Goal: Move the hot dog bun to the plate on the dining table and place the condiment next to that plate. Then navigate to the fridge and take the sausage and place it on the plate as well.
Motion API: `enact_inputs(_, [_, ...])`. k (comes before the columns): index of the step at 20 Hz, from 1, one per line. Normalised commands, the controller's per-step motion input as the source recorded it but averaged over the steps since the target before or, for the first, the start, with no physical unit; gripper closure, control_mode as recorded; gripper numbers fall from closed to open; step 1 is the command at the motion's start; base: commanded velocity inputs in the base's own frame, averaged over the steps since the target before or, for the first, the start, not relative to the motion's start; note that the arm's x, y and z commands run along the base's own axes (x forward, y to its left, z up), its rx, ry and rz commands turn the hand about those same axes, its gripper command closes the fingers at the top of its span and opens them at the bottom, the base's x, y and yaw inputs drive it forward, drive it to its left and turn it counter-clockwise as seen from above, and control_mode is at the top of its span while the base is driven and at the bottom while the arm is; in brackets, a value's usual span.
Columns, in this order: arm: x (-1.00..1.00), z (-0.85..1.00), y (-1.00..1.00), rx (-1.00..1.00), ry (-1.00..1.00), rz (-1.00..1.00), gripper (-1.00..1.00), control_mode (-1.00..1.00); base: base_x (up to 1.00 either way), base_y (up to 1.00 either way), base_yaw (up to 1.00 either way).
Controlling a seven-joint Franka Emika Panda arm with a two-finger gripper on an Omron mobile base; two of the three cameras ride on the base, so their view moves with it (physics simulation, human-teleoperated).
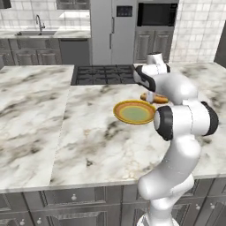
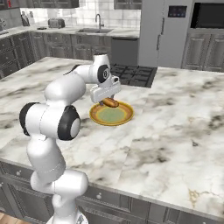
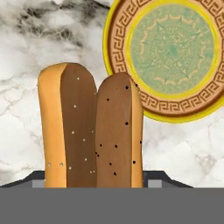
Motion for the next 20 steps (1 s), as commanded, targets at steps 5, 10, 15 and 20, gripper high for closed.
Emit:
enact_inputs(5, [0.71,-0.48,0.01,0.0,0.06,0.05,1.0,-1.0,0.0,0.0,0.0])
enact_inputs(10, [0.39,-0.56,0.1,0.0,-0.02,0.05,1.0,-1.0,0.0,0.0,0.0])
enact_inputs(15, [0.34,-0.46,0.08,0.0,-0.01,0.03,1.0,-1.0,0.0,0.0,0.0])
enact_inputs(20, [0.21,-0.43,0.01,0.0,-0.05,0.03,1.0,-1.0,0.0,0.0,0.0])
